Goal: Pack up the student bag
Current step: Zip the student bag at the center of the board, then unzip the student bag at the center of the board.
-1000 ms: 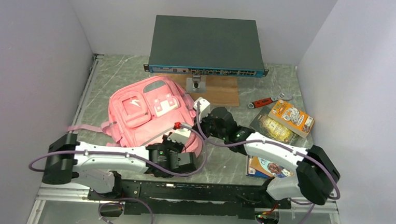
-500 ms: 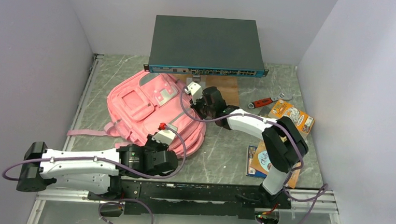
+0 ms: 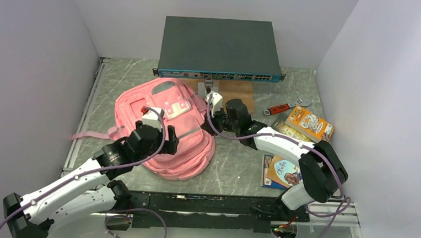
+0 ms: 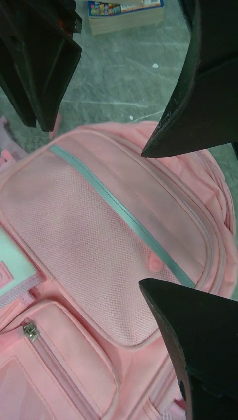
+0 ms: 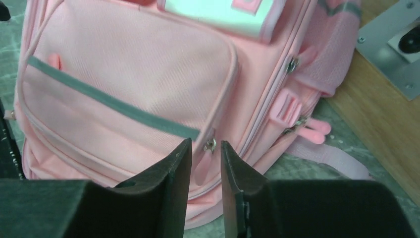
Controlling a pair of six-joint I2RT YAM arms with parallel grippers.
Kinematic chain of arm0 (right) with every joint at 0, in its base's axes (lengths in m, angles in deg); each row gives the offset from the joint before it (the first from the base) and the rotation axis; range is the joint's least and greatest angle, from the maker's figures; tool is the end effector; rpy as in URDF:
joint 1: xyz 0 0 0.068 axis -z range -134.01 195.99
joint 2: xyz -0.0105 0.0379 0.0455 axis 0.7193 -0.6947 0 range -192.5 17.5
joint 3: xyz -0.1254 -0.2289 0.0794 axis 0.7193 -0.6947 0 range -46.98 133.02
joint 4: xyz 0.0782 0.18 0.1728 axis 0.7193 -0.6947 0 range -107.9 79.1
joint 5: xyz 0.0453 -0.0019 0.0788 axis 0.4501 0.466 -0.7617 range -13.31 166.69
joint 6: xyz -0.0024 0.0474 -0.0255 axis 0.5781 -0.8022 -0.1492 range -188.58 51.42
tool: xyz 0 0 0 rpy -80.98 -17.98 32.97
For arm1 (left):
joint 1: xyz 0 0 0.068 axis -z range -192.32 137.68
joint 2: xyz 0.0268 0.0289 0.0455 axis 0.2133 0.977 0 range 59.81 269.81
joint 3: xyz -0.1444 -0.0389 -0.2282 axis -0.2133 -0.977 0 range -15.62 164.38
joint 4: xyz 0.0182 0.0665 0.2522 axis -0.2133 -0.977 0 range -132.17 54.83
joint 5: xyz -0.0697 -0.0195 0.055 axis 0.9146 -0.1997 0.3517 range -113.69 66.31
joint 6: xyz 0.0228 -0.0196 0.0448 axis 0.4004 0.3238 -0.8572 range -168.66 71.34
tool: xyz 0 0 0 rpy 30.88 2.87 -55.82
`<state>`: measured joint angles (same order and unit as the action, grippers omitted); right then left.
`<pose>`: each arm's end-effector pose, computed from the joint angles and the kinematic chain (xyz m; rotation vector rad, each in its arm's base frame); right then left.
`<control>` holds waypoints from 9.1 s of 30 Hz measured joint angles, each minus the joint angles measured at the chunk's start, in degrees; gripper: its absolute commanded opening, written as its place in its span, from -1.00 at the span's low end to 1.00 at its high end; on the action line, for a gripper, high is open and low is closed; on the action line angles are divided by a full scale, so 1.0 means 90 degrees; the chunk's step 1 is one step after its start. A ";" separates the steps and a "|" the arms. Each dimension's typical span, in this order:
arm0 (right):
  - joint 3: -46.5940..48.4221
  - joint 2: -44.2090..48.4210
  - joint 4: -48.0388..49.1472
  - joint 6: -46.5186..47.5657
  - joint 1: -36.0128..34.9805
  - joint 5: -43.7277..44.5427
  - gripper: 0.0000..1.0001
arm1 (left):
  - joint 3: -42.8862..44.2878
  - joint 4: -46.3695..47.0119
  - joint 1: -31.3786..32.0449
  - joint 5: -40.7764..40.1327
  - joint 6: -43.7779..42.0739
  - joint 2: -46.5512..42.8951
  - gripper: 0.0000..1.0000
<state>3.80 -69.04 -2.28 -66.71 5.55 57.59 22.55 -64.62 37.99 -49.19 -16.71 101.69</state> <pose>0.2465 0.2254 0.2335 -0.9553 1.8727 0.7543 0.1145 -0.1137 0.2757 0.0810 2.1094 -0.3886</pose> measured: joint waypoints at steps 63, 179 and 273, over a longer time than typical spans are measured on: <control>-0.0151 0.0726 -0.1311 -0.3441 -0.2725 0.3480 0.54 | 0.0534 -0.2302 -0.2820 0.2152 0.1224 -0.0185 0.92; -0.4690 0.2074 0.3504 -0.5700 -0.0559 0.0629 0.38 | 0.2759 -0.1491 0.0760 -0.0243 0.0738 0.4311 1.00; -0.1462 -0.1394 0.4119 0.1438 0.0782 -0.3099 -0.04 | 0.1231 -0.1457 -0.0457 0.0806 -0.0971 0.0908 -1.00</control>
<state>-9.36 -81.58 34.79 -53.77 12.59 29.71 33.63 -77.73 33.88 -41.93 -25.46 109.87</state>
